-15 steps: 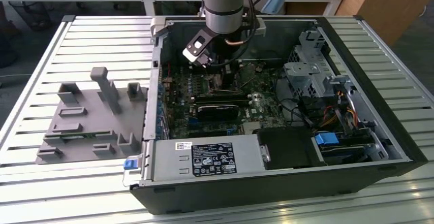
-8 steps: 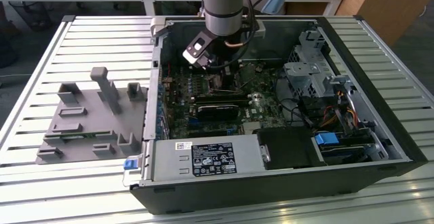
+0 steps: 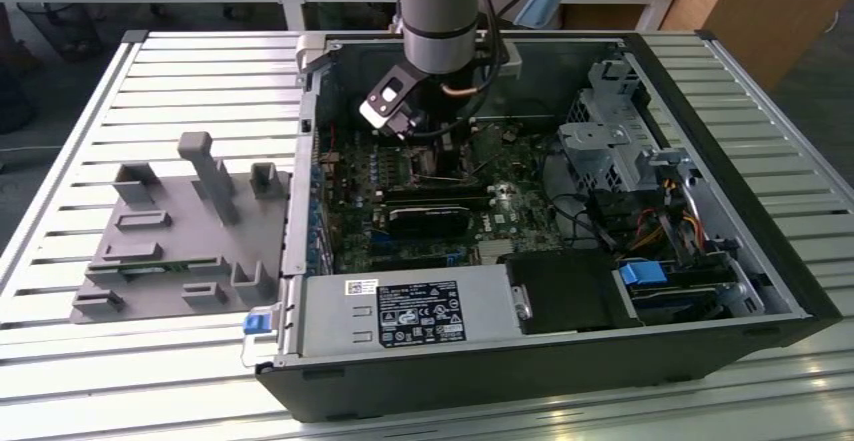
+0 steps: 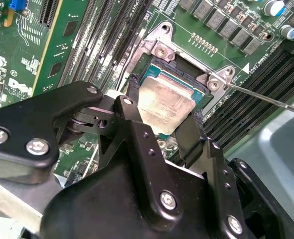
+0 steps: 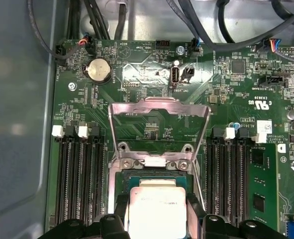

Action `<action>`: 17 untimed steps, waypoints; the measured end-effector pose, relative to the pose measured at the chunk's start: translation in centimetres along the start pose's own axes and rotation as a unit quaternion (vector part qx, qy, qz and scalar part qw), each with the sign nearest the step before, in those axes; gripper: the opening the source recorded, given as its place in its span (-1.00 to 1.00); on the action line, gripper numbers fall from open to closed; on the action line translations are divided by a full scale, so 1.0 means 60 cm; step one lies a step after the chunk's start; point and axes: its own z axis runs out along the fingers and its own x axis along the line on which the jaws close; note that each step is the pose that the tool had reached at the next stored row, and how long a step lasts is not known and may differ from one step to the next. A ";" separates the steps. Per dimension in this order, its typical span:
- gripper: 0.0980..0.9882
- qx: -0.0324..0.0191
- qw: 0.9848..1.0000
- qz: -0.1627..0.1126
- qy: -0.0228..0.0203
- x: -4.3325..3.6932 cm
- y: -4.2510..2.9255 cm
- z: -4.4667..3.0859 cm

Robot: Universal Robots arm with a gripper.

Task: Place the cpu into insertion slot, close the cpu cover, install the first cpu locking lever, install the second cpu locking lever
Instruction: 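Place the cpu into insertion slot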

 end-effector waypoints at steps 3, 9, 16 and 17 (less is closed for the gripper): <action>0.00 0.001 1.000 0.001 0.000 0.000 0.000 0.002; 0.00 0.002 1.000 0.003 0.000 0.000 0.000 0.004; 0.00 0.002 1.000 0.005 0.000 0.002 0.001 0.007; 0.00 0.002 1.000 0.005 0.000 0.002 0.001 0.007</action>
